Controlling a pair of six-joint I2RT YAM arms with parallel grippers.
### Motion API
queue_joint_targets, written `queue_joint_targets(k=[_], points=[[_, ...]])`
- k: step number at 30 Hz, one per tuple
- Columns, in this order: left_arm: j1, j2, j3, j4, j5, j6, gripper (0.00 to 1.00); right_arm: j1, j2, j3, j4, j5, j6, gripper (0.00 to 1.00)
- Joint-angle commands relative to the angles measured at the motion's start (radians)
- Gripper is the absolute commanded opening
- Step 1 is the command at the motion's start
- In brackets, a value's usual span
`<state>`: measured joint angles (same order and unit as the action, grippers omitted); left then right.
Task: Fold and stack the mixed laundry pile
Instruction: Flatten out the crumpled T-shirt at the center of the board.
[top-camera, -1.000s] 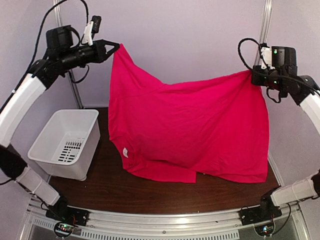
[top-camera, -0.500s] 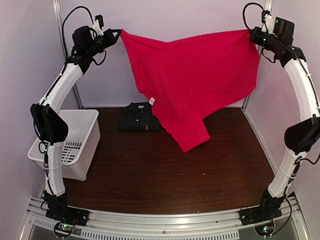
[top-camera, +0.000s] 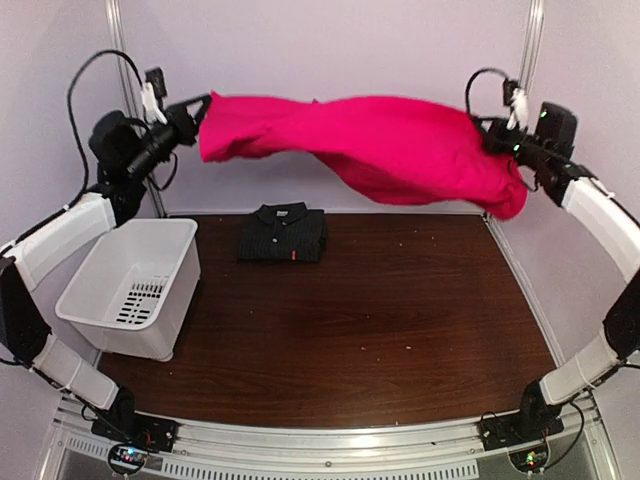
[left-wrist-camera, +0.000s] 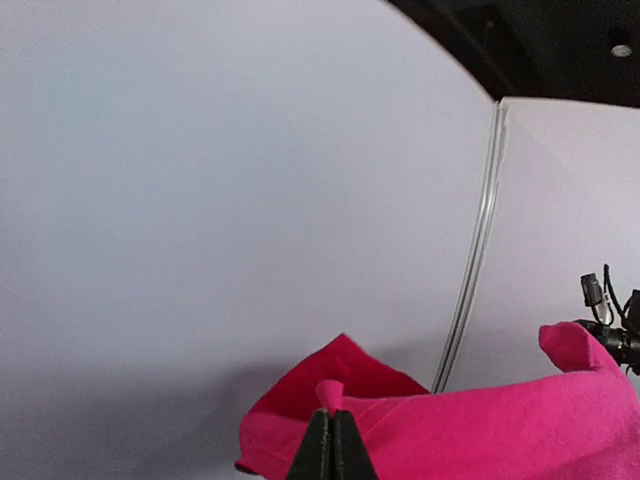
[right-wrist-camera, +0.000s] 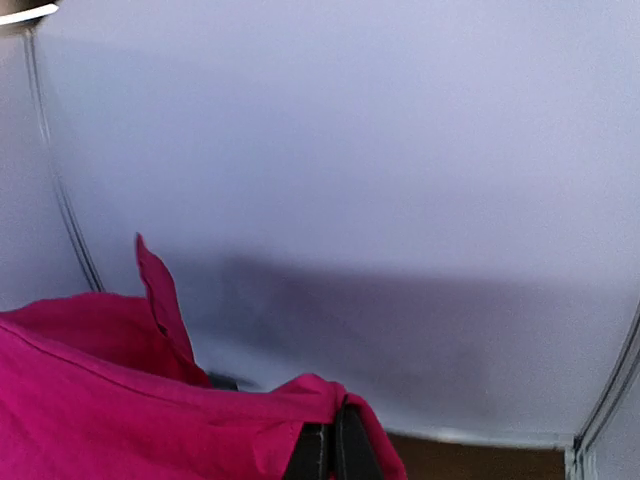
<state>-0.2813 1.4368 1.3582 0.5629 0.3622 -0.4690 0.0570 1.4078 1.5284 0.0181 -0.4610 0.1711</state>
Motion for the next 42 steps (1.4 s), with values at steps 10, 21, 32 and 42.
queue_joint_targets(k=[10, 21, 32, 42], points=[[-0.022, -0.085, -0.561, -0.222, -0.002, 0.007, 0.0, 0.042, -0.074, -0.6, -0.198, 0.04, 0.016, 0.0], [-0.105, -0.483, -0.562, -0.757, -0.06, 0.117, 0.0, 0.117, -0.313, -0.659, -0.516, 0.0, 0.157, 0.0], [-0.172, -0.698, -0.734, -1.078, -0.045, -0.083, 0.0, 0.26, -0.591, -0.875, -0.683, 0.046, 0.424, 0.0], [-0.27, -0.698, -0.753, -1.315, -0.072, -0.229, 0.0, 0.398, -0.721, -0.896, -0.945, 0.099, 0.54, 0.0]])
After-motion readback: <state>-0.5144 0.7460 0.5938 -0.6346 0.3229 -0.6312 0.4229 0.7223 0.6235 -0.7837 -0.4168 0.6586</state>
